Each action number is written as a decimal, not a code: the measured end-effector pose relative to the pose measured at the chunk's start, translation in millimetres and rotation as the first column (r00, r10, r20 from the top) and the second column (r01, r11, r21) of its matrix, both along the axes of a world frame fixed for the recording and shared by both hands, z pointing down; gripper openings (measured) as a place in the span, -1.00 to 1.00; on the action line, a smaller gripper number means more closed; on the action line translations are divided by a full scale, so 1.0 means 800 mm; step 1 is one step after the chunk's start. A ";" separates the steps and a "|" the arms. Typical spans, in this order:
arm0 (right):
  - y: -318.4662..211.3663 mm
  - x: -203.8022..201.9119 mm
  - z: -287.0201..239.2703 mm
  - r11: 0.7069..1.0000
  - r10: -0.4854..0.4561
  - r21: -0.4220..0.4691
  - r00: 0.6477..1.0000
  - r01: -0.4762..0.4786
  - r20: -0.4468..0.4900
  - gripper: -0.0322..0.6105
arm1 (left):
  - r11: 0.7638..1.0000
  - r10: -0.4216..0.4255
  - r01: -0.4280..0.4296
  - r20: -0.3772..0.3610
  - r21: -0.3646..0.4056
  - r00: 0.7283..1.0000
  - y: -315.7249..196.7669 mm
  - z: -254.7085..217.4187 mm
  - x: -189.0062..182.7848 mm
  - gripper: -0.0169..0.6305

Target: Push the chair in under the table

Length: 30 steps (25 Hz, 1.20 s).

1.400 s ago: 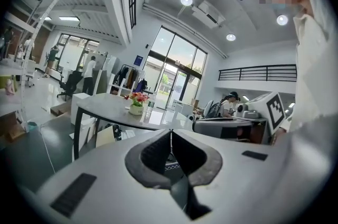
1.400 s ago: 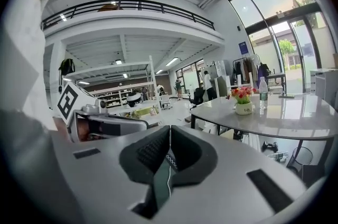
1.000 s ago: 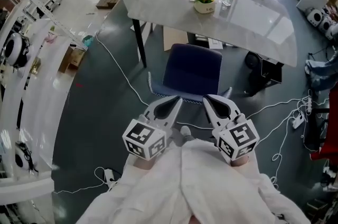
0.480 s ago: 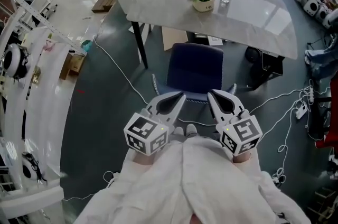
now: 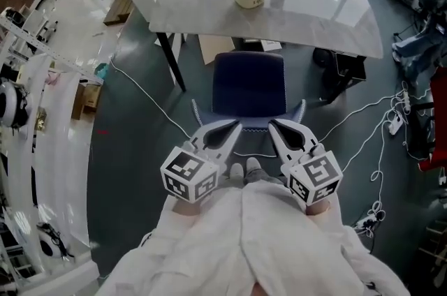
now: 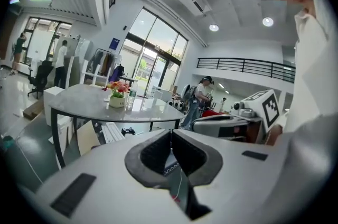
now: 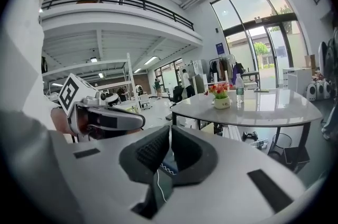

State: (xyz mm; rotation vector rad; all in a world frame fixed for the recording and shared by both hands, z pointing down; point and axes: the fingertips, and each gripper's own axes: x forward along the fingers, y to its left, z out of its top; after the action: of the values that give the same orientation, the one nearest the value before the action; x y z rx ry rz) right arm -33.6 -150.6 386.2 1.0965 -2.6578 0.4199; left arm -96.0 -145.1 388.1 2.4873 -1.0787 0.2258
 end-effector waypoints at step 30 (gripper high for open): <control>0.004 0.002 0.074 0.997 -0.057 -0.071 0.976 0.043 -0.212 -0.79 | 0.972 0.230 -0.229 0.366 -0.048 0.902 0.001 0.098 0.013 -0.52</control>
State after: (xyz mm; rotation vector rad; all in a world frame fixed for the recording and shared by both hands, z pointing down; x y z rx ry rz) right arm -32.3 -147.6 445.4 0.9925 -2.4597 0.3553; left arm -85.8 -144.2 466.5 2.6303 -0.9103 0.7953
